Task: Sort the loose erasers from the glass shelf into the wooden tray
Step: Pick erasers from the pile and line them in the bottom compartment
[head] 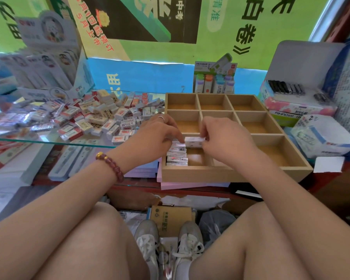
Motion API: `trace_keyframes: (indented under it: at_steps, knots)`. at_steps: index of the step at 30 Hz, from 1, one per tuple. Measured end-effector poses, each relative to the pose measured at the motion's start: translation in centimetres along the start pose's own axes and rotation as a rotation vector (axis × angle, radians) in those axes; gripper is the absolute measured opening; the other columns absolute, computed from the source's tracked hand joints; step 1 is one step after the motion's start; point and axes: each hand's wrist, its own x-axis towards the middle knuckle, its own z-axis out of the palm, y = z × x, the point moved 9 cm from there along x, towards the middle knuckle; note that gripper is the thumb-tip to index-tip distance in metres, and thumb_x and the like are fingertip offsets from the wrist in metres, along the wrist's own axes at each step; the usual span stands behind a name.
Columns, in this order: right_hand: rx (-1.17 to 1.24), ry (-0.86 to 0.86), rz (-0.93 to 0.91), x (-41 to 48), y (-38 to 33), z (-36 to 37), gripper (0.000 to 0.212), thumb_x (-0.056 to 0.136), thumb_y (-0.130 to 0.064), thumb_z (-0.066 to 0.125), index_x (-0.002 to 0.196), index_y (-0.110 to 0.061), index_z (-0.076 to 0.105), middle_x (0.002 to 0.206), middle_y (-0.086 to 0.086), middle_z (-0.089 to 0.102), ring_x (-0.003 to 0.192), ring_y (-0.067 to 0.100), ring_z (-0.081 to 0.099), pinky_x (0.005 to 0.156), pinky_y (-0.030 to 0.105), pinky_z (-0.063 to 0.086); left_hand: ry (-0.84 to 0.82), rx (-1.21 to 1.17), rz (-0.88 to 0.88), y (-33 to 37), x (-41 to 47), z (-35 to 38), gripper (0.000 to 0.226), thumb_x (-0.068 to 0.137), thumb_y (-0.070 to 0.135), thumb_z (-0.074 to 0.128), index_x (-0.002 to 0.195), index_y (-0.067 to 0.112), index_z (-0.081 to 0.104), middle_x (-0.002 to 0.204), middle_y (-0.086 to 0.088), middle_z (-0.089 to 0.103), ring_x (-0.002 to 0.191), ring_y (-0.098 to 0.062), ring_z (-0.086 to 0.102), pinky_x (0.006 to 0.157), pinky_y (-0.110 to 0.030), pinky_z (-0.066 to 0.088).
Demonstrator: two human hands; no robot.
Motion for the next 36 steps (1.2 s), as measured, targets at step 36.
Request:
trace_keyframes:
  at_steps: [36]
  knots:
    - [-0.321,0.02,-0.08,2.5,-0.9,1.6,0.021,0.087,-0.029,0.067,0.085,-0.019,0.049,0.068,-0.001,0.047,0.058,0.011,0.044,0.045,0.024,0.027,-0.181,0.061,-0.007,1.5,-0.4,1.9,0.05,0.089,0.001,0.04,0.126,0.03,0.058,0.132,0.002,0.044,0.12,-0.015,0.034,0.093,-0.022,0.024]
